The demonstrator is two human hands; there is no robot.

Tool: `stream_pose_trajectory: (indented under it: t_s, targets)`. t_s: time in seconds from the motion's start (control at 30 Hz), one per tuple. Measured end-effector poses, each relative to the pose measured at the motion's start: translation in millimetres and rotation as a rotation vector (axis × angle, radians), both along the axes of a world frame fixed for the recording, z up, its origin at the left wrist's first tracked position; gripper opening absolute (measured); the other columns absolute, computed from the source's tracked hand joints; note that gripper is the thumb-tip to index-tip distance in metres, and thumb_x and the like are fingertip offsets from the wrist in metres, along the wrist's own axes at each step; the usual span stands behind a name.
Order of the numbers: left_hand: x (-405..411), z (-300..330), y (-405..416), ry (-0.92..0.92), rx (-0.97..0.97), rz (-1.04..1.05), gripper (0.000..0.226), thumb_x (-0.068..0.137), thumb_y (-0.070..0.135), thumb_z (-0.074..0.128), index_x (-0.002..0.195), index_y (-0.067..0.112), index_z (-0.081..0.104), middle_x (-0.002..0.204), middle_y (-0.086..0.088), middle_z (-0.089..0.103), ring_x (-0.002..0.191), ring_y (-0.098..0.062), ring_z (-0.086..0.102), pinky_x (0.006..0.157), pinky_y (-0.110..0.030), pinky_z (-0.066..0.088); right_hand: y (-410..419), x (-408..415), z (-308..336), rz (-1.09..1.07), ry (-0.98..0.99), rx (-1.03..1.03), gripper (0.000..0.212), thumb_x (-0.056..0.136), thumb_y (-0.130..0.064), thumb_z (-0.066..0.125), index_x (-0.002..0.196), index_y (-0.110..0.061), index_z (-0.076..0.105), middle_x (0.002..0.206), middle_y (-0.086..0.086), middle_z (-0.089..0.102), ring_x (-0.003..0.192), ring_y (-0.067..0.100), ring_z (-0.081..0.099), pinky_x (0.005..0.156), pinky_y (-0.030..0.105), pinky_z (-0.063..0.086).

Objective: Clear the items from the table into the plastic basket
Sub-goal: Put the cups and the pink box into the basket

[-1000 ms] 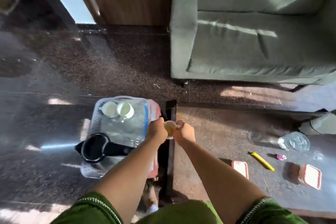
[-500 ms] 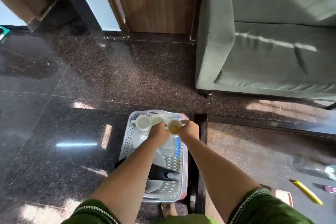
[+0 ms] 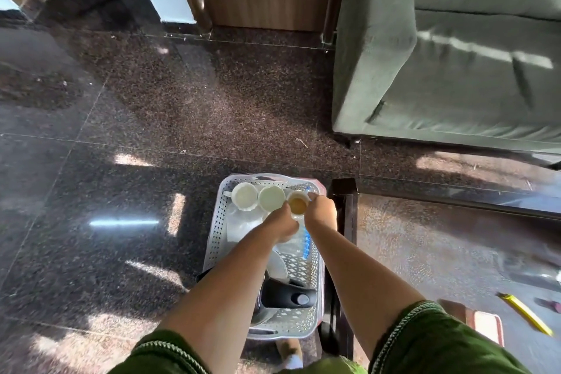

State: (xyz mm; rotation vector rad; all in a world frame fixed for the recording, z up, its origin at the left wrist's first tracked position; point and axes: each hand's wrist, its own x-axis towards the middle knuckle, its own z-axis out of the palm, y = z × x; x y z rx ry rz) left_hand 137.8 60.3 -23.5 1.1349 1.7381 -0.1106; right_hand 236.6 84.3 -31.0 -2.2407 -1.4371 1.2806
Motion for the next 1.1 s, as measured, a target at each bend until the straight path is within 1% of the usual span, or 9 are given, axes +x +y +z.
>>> stream_pose_trajectory:
  t_s: [0.13,0.2,0.33,0.43,0.6,0.83,0.9,1.03,1.1]
  targets:
    - [1,4,-2,0.026,0.015,-0.011,0.067,0.088,0.015,0.048,0.149,0.016,0.020,0.127,-0.018,0.057,0.111,-0.032,0.057,0.091,-0.037,0.046,-9,2,3,0.183,-0.068,0.052,0.048,0.094,0.004,0.034,0.138,-0.010,0.048,0.132,0.012,0.054,0.112,0.028,0.059,0.095,0.034,0.049]
    - [4,9,-3,0.067,0.033,-0.036,0.064,0.090,0.014,0.045,0.149,0.015,0.019,0.132,-0.020,0.053,0.116,-0.034,0.055,0.093,-0.038,0.044,-16,5,8,0.186,-0.049,0.088,0.052,0.092,0.006,0.034,0.140,-0.011,0.045,0.135,0.012,0.047,0.109,0.030,0.059,0.092,0.034,0.049]
    - [20,29,-10,0.248,0.082,-0.108,0.058,0.095,0.012,0.038,0.150,0.010,0.020,0.138,-0.022,0.049,0.123,-0.036,0.052,0.096,-0.039,0.043,-31,29,21,0.104,-0.019,0.137,0.041,0.092,0.001,0.037,0.130,-0.008,0.051,0.129,0.013,0.046,0.104,0.032,0.058,0.087,0.033,0.046]
    - [47,45,-13,0.290,0.217,-0.087,0.048,0.095,0.015,0.041,0.142,0.009,0.032,0.133,-0.019,0.052,0.119,-0.037,0.053,0.094,-0.042,0.045,-40,67,30,0.014,-0.014,0.176,0.032,0.092,-0.007,0.041,0.121,-0.009,0.053,0.125,0.014,0.049,0.107,0.034,0.057,0.092,0.037,0.046]
    - [138,54,-26,0.159,0.322,-0.192,0.050,0.096,0.023,0.046,0.141,0.007,0.034,0.137,-0.021,0.050,0.125,-0.037,0.050,0.100,-0.040,0.042,-64,160,31,-0.178,-0.061,0.170,0.032,0.091,-0.013,0.046,0.122,-0.013,0.053,0.126,0.011,0.049,0.108,0.031,0.058,0.093,0.037,0.049]
    - [288,25,-80,-0.031,0.235,-0.376,0.055,0.094,0.027,0.051,0.146,0.026,0.034,0.142,-0.007,0.050,0.123,-0.026,0.053,0.100,-0.030,0.043,-132,317,1,-0.450,-0.156,0.031,0.030,0.091,-0.020,0.051,0.120,-0.016,0.056,0.122,0.012,0.052,0.111,0.032,0.058,0.095,0.038,0.048]
    - [331,14,-97,-0.059,0.212,-0.410,0.054,0.095,0.025,0.051,0.147,0.025,0.034,0.142,-0.009,0.049,0.129,-0.026,0.048,0.103,-0.027,0.036,-160,357,-13,-0.545,-0.191,-0.063,0.030,0.092,-0.026,0.049,0.121,-0.019,0.055,0.125,0.011,0.051,0.114,0.032,0.056,0.096,0.040,0.047]
    - [399,-18,-119,-0.132,0.106,-0.387,0.058,0.095,0.018,0.051,0.149,0.016,0.030,0.145,-0.017,0.045,0.133,-0.029,0.044,0.106,-0.026,0.032,-199,419,-42,-0.659,-0.128,-0.148,0.036,0.093,-0.021,0.053,0.126,-0.008,0.051,0.131,0.019,0.047,0.119,0.037,0.052,0.101,0.038,0.040]
    - [424,-33,-123,-0.162,0.064,-0.354,0.057,0.097,0.015,0.047,0.150,0.013,0.026,0.148,-0.017,0.041,0.135,-0.029,0.041,0.099,-0.015,0.036,-210,437,-54,-0.661,-0.103,-0.201,0.040,0.093,-0.020,0.056,0.130,-0.007,0.049,0.133,0.018,0.046,0.119,0.035,0.052,0.100,0.036,0.041]
